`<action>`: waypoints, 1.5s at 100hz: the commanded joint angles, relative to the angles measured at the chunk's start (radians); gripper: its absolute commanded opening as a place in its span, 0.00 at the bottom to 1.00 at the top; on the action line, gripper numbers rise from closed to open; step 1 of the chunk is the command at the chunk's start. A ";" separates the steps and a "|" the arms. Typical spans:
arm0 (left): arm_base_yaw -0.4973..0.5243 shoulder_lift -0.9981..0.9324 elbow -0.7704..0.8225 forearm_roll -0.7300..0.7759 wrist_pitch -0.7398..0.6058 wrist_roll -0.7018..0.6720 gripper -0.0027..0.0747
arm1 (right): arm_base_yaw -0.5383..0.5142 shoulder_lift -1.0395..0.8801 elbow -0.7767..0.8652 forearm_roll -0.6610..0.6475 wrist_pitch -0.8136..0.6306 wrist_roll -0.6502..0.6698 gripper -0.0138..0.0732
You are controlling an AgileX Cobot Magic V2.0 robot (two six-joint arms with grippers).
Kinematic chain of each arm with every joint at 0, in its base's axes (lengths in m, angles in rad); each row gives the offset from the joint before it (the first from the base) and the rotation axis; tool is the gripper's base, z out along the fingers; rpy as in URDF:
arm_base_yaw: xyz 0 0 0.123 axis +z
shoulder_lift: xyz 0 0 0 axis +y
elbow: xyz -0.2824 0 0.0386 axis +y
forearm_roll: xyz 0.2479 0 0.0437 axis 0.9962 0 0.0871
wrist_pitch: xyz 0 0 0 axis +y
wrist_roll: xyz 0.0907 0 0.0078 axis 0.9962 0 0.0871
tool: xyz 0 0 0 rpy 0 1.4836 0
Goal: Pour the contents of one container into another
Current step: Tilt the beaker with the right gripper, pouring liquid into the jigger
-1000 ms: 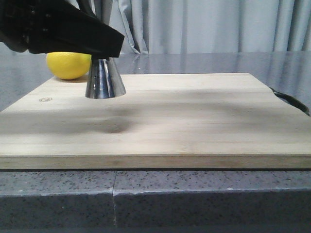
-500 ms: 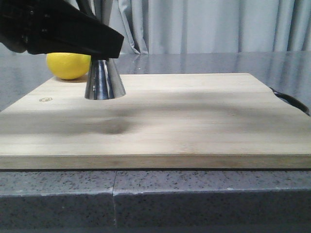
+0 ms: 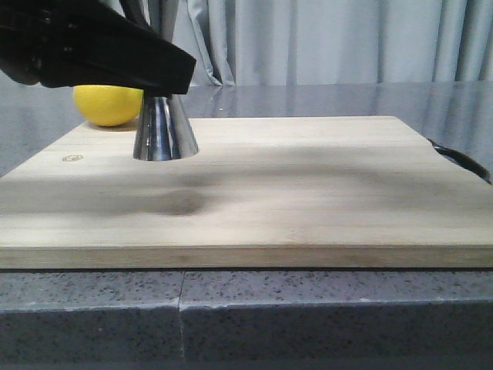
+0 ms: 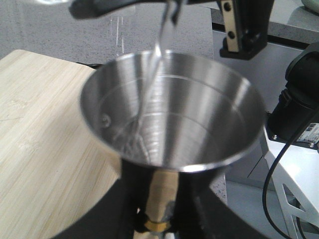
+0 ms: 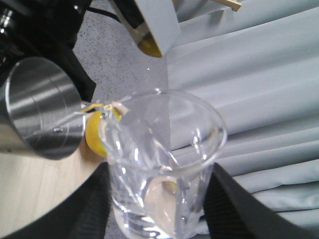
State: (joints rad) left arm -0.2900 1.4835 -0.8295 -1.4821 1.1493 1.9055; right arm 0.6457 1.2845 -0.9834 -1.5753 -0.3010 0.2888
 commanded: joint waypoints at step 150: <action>-0.009 -0.028 -0.031 -0.044 0.054 -0.027 0.01 | 0.001 -0.038 -0.041 -0.104 -0.011 -0.005 0.42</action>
State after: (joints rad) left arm -0.2900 1.4835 -0.8295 -1.4566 1.1516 1.8873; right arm 0.6457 1.2845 -0.9834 -1.6955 -0.3169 0.2857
